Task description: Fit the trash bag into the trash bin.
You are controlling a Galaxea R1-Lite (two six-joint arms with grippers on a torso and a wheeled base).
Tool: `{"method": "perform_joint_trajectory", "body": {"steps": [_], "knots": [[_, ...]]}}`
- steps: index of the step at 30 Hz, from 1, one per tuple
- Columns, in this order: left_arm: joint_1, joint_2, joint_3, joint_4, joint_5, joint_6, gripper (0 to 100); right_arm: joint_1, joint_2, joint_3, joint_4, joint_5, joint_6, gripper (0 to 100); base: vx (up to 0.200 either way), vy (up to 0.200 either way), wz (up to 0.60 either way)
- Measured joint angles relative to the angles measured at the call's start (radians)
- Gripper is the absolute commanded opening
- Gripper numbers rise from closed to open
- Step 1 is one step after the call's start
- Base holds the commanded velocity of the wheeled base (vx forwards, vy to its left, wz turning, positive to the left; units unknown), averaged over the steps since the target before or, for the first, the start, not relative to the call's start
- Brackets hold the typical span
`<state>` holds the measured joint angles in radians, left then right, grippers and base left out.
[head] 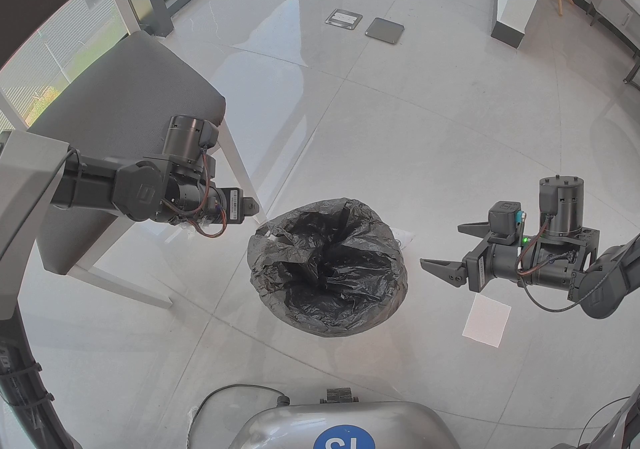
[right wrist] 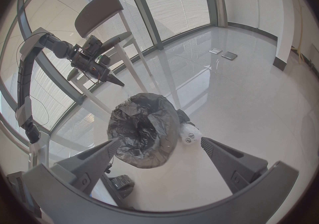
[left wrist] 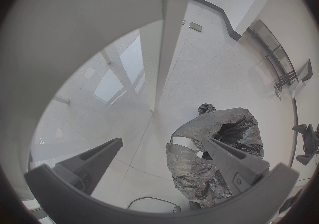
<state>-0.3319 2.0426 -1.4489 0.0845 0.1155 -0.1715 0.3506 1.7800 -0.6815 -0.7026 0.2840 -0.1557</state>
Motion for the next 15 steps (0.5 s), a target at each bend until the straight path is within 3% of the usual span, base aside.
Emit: {"method": "perform_joint_trajectory", "body": {"steps": [15], "knots": [[-0.082,-0.197,0.061,-0.015,-0.001,0.0,100,-0.206,0.134,-0.026,-0.021,0.048,-0.149,100,0.0,0.0,0.0]]}}
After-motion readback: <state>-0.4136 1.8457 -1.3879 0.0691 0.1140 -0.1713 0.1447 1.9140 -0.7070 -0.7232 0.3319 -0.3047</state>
